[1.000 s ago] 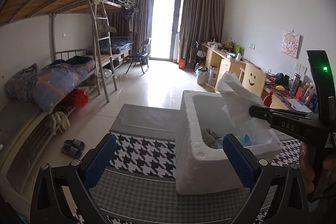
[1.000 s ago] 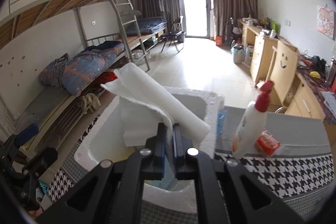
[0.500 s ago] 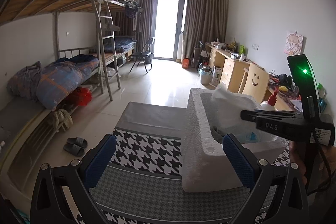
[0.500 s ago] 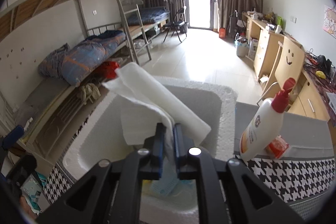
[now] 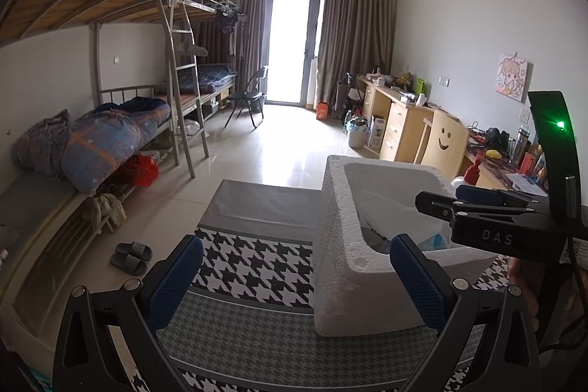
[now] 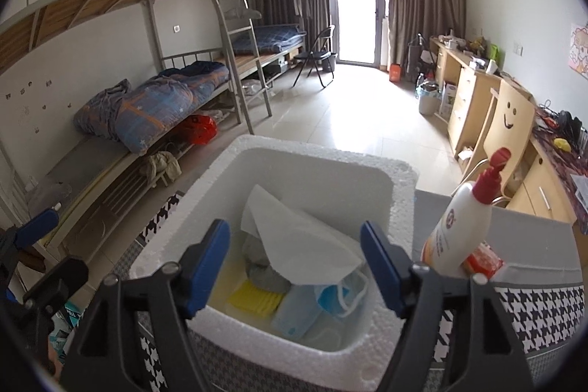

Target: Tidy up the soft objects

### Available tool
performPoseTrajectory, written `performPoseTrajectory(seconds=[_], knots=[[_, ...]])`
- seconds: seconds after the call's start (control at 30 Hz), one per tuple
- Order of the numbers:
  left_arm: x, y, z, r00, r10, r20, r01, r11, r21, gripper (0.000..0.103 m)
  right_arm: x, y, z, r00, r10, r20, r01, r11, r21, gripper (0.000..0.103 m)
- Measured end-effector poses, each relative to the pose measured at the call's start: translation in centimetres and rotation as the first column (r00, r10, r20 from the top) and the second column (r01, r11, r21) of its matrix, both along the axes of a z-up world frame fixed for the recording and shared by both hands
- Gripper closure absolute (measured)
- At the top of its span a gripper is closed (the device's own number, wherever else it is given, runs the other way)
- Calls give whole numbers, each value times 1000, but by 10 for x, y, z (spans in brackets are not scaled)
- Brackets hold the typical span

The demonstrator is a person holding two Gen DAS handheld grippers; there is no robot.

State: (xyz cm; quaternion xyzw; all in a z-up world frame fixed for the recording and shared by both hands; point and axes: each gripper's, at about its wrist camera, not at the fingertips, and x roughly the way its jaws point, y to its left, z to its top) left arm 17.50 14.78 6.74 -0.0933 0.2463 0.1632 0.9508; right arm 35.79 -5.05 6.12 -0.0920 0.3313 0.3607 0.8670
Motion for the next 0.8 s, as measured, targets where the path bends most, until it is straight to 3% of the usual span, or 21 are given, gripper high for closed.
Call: performPoseTrajectory(seconds=[0.13,0.37,0.8], knots=[[-3,-5,4,1000,-8,12,8,1000,9,1,-5,-7,4,1000,-5,11,5,1000,15,25],[-5,-12,7,1000,-10,9,10,1000,15,1,-18,-23,10,999,-18,37,16,998,56,14],[-26,-34,23,997,-55,60,53,998,36,1,-52,-54,26,995,-28,92,18,994,108,13]])
